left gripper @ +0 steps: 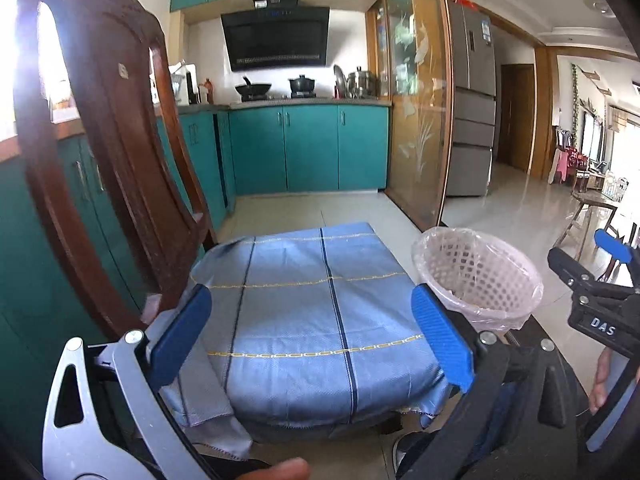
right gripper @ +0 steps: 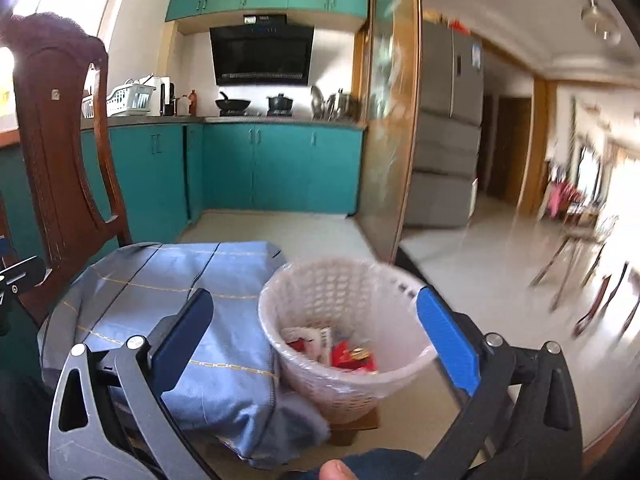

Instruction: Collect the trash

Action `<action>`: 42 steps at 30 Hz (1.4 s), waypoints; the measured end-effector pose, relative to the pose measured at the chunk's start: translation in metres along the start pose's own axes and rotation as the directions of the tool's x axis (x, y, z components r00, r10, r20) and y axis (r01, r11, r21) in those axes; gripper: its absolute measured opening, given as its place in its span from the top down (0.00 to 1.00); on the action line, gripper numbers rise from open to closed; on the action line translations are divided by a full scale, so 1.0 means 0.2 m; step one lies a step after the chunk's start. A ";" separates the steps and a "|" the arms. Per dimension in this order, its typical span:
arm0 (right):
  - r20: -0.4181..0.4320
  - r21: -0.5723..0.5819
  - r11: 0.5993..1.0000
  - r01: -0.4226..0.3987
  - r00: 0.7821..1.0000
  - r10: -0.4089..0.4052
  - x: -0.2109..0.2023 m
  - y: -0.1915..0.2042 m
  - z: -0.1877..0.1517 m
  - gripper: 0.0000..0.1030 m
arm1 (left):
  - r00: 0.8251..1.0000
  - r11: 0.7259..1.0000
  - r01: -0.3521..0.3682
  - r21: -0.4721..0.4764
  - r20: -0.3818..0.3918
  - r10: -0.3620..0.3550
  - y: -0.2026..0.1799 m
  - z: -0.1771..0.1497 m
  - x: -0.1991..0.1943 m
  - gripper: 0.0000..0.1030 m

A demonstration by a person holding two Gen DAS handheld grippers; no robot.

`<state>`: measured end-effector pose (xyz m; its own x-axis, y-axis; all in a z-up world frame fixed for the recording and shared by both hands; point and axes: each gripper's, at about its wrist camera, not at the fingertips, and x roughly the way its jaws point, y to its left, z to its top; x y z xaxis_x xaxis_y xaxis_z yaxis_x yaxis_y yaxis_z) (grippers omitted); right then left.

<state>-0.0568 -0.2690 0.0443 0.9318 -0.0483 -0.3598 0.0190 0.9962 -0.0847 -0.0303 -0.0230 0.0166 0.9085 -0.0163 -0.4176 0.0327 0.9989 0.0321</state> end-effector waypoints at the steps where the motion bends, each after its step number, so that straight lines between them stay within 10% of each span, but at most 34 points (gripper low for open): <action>1: 0.002 -0.002 1.000 -0.011 1.000 0.011 -0.03 0.00 0.00 0.03 | 1.000 1.000 0.000 0.005 0.010 0.000 0.00 0.00 -0.03 0.03; 42: 0.063 0.020 0.998 0.058 0.996 -0.059 -0.42 0.02 -0.02 0.03 | 0.997 0.999 -0.029 0.023 0.078 0.028 0.02 -0.01 -0.41 0.03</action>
<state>-0.1366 -0.2608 0.0703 0.9501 -0.1022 -0.2947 0.0799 0.9930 -0.0868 -0.1049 -0.0185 0.0486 0.9388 0.0079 -0.3444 0.0154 0.9978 0.0649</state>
